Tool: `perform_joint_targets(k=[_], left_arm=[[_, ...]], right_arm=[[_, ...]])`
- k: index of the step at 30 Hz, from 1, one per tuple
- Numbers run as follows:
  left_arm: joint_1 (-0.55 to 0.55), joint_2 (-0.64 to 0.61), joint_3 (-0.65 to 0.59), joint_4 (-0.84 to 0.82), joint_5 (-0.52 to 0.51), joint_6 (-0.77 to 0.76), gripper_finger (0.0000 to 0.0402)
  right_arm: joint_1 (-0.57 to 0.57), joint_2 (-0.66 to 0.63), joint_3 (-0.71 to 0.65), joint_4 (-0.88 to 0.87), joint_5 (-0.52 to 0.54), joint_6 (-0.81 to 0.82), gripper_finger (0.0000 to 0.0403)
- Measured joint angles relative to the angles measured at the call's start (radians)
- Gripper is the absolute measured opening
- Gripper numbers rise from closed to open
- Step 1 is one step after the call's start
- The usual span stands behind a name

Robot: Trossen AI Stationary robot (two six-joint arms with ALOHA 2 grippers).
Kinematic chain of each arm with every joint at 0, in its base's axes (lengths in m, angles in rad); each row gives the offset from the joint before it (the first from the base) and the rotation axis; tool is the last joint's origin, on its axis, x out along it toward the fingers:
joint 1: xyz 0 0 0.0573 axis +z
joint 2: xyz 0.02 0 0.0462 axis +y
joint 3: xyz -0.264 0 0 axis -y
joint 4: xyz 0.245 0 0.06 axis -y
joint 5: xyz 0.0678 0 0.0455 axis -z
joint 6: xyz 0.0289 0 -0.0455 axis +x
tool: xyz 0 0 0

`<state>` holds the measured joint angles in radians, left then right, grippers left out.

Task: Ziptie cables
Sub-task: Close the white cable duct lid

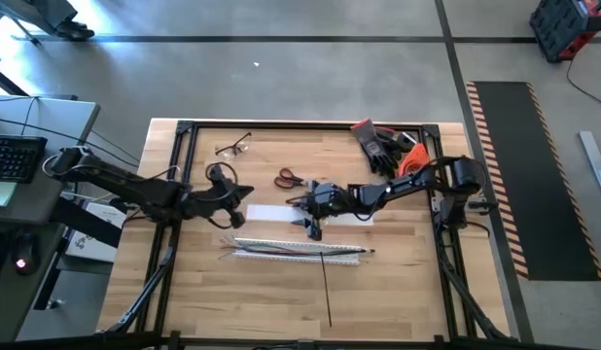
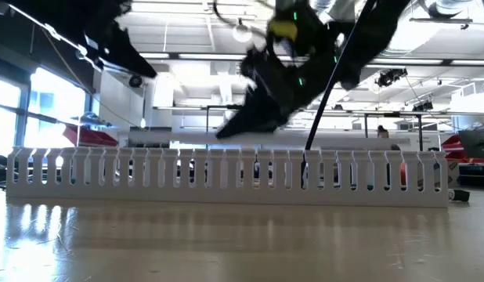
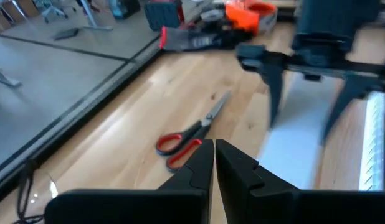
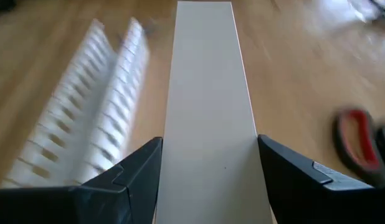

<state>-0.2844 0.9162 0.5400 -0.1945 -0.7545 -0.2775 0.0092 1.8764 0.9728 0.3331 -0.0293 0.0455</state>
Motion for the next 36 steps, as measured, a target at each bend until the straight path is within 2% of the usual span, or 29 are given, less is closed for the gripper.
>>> perform_joint_targets(k=[4,9,15,20,27,31,36], left_arm=[[-0.046,-0.075,0.000,-0.057,-0.037,0.000,0.0000],[-0.119,-0.109,0.000,-0.131,-0.073,-0.059,0.0000],[-0.258,-0.094,0.000,-0.217,-0.088,-0.205,0.0000],[-0.411,-0.077,-0.001,-0.263,-0.183,-0.340,0.0000],[-0.613,-0.071,-0.001,-0.333,-0.290,-0.539,0.0000],[-0.688,-0.052,-0.013,-0.346,-0.294,-0.626,0.0000],[-0.738,-0.007,-0.085,-0.303,-0.274,-0.723,0.0000]], right_arm=[[0.065,-0.003,0.120,-0.147,0.031,-0.001,0.0215],[0.125,0.006,0.238,-0.265,0.068,0.020,0.0215],[0.163,0.011,0.277,-0.284,0.099,0.088,0.0215],[0.189,0.069,0.310,-0.277,0.118,0.128,0.0215],[0.198,0.171,0.429,-0.326,0.135,0.087,0.0215],[0.198,0.215,0.470,-0.378,0.145,0.086,0.0215],[0.209,0.220,0.479,-0.406,0.180,0.131,0.0215]])
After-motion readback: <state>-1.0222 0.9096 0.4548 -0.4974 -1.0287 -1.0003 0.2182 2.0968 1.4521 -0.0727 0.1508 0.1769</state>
